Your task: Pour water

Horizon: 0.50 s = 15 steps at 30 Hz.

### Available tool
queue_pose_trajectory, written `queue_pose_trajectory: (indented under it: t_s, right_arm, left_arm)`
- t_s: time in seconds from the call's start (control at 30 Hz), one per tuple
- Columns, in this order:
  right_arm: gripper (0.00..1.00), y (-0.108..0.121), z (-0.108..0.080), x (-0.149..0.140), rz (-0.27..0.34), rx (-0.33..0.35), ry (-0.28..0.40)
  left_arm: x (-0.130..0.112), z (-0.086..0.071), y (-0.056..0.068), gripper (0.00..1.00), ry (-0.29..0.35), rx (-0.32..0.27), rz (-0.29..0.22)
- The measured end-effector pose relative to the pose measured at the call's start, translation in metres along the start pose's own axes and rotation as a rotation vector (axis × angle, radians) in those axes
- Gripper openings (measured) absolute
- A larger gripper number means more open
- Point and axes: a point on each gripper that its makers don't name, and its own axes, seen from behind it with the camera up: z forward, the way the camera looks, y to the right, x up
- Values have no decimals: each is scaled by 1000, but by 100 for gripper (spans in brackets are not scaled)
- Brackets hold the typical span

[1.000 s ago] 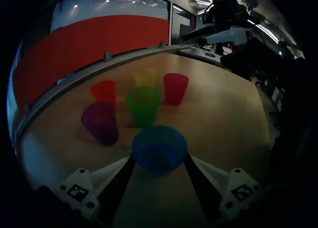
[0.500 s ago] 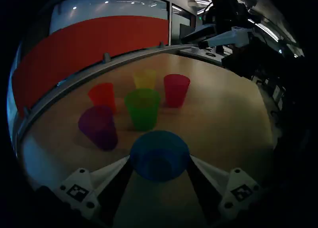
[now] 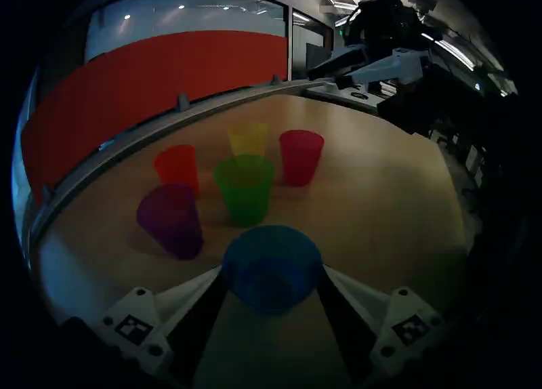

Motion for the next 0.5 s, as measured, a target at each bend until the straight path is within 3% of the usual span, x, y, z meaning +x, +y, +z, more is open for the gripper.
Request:
queue_pose_trajectory:
  t_s: [0.5]
  right_arm:
    - [99,-8,18,-3,-10,14,-25]
  left_arm:
    - [25,-30,-9,86,89,31,-21]
